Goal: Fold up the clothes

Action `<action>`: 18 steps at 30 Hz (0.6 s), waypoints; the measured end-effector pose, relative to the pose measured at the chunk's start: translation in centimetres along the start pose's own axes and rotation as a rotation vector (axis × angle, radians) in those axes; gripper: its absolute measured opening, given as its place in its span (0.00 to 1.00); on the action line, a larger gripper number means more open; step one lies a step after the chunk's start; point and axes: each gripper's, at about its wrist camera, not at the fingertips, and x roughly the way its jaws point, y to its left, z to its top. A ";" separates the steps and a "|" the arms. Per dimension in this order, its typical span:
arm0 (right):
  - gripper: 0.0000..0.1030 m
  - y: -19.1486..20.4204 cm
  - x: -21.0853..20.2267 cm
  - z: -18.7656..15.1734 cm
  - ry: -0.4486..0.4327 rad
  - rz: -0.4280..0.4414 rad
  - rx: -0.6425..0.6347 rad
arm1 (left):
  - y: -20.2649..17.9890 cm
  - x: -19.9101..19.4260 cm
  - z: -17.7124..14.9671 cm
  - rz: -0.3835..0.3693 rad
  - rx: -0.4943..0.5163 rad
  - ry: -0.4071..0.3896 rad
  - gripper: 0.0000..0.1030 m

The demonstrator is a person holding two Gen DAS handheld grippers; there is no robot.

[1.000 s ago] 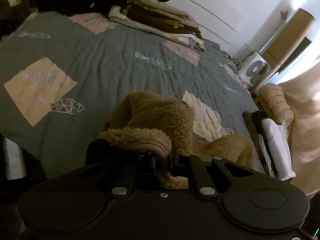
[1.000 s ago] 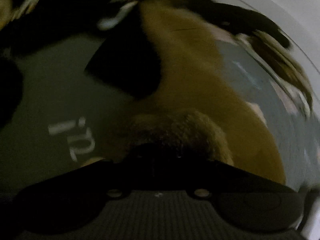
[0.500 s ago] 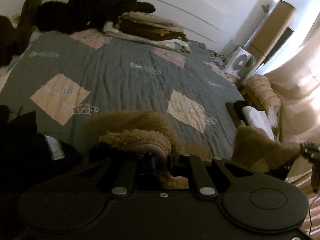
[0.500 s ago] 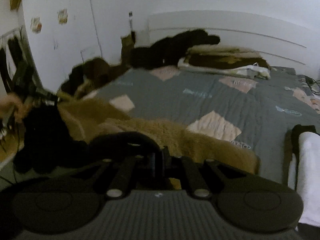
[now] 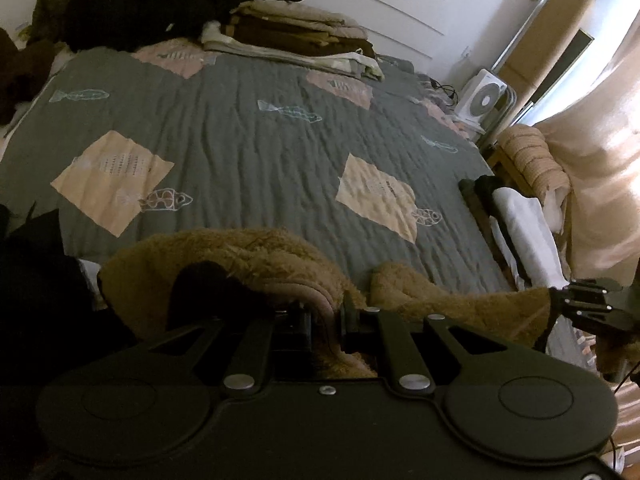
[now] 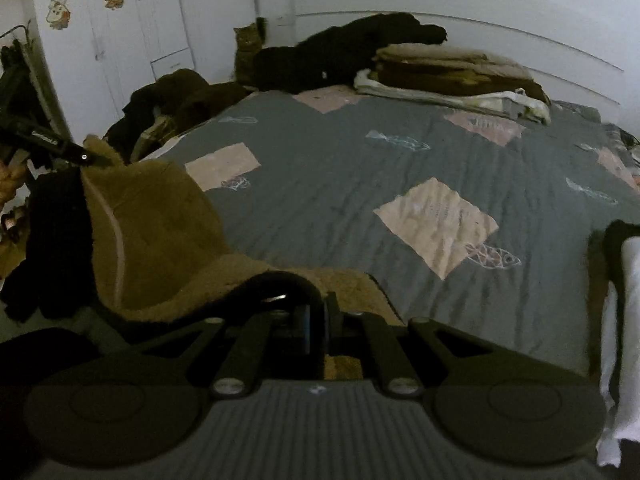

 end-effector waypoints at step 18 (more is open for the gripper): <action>0.43 5.8 9.4 -2.3 0.029 0.035 -0.231 | 1.5 0.2 -2.4 0.034 -0.038 0.027 0.12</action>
